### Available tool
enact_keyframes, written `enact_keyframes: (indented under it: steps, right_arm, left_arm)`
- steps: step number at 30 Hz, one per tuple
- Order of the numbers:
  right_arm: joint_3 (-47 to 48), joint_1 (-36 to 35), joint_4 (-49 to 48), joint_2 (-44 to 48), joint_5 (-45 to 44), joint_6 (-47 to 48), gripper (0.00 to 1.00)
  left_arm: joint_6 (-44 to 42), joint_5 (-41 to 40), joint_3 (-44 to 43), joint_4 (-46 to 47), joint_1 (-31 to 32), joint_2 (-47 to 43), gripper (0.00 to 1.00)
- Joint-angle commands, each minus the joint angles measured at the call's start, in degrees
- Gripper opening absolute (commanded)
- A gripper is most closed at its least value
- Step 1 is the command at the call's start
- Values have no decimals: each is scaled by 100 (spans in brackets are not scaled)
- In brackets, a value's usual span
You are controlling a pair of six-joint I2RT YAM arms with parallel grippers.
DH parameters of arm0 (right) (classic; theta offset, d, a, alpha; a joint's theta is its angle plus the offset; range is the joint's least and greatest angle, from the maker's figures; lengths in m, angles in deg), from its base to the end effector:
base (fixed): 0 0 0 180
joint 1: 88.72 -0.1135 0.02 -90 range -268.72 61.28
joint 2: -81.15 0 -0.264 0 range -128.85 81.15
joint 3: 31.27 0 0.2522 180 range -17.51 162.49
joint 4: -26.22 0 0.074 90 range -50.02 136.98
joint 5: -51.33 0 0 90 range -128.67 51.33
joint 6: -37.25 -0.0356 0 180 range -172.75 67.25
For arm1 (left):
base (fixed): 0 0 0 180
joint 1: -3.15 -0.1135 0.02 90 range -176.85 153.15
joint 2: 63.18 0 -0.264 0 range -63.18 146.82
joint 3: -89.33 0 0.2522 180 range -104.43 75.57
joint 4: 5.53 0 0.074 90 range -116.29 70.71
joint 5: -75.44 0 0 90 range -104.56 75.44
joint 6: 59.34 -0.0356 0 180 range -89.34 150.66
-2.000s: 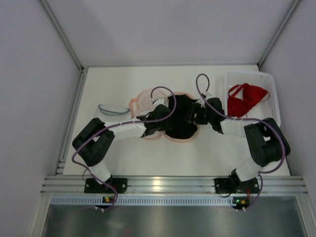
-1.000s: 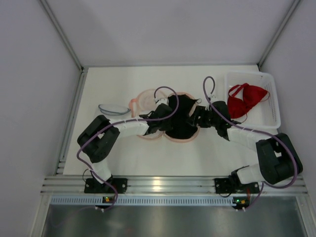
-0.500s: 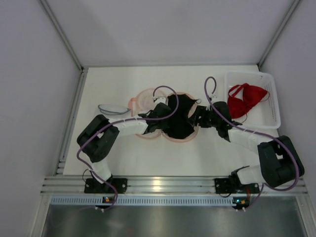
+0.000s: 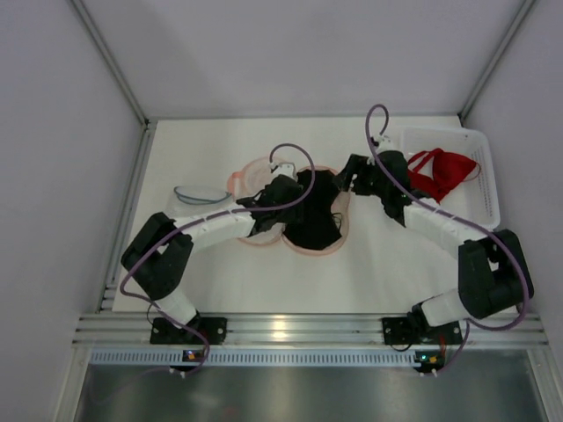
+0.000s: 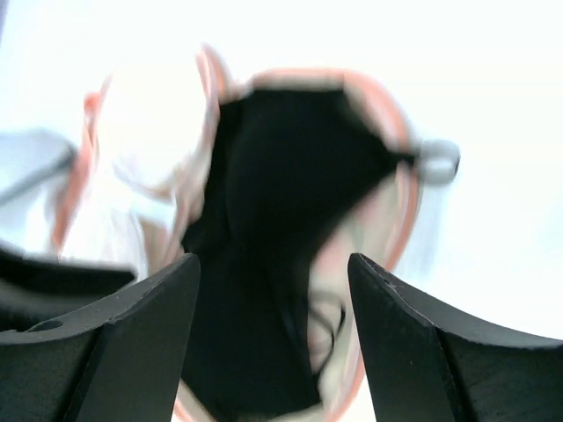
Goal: Place the bra in the laundry bag and zip it closed
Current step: Adjust the bra in the laundry bag.
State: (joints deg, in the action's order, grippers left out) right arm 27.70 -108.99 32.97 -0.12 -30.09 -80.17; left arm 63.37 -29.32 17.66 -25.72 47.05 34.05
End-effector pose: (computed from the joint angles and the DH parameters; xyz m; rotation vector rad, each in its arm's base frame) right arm 0.2878 0.1119 0.2257 0.0391 2.1397 0.6553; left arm 0.2631 -0.2406 0.1889 0.1064 2.3614 -0.3550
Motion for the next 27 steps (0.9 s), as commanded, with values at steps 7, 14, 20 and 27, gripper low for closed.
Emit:
enact_keyframes:
  steps: [7, 14, 20, 27]
  right_arm:
    - [1674, 787, -223, -1757, -279, 737, 63]
    - [1869, 1051, -134, -2235, 748, 1650, 55]
    - [1947, 1025, 93, -2314, 752, 1714, 50]
    - [2150, 1025, 560, -2621, 653, 1424, 48]
  left_arm:
    - [-546, -360, -467, 20, -22, -978, 66]
    - [-617, -431, -449, -112, -22, -1022, 67]
    - [-634, -378, -458, -121, -31, -952, 67]
    - [-634, -378, -476, -130, -39, -960, 68]
